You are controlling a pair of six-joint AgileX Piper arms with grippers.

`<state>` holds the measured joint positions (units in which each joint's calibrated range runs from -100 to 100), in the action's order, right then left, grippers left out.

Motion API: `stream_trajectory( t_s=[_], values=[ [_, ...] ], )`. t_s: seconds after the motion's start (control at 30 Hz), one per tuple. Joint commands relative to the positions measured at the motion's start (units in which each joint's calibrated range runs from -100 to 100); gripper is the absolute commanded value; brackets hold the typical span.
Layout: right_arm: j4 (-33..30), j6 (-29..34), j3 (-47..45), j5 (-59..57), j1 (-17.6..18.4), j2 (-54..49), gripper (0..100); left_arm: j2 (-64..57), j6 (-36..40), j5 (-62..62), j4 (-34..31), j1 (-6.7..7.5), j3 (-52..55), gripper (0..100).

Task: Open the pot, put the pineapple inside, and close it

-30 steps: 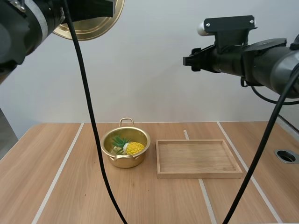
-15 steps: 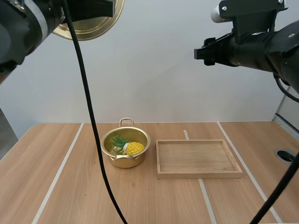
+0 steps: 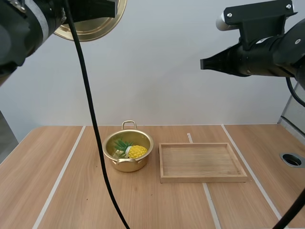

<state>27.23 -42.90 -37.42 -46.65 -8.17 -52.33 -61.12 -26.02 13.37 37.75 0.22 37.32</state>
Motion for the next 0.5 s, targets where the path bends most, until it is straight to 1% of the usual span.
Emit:
stream_trajectory(
  t_s=[0.0, 0.27, 0.37, 0.47],
  values=[
    [-3.66, 3.26, 0.22, -0.97, -0.29, -0.69, 0, -0.44, 0.66, -1.62, 0.69, 0.18, -0.39, 0],
    [-4.1, 3.84, 0.22, -6.41, -0.29, -0.69, 0, -0.28, 0.66, -1.07, 1.05, 0.18, -0.39, 0],
    [-4.1, 3.84, 0.22, -6.6, -0.29, -0.69, 0, 0.85, 0.57, 4.18, 0.8, 0.18, -0.39, 0],
    [-4.0, 3.84, 0.22, -6.59, -0.29, -0.69, 0, 3.32, 0.57, 14.78, -1.94, 0.18, -0.39, 0]
  ],
)
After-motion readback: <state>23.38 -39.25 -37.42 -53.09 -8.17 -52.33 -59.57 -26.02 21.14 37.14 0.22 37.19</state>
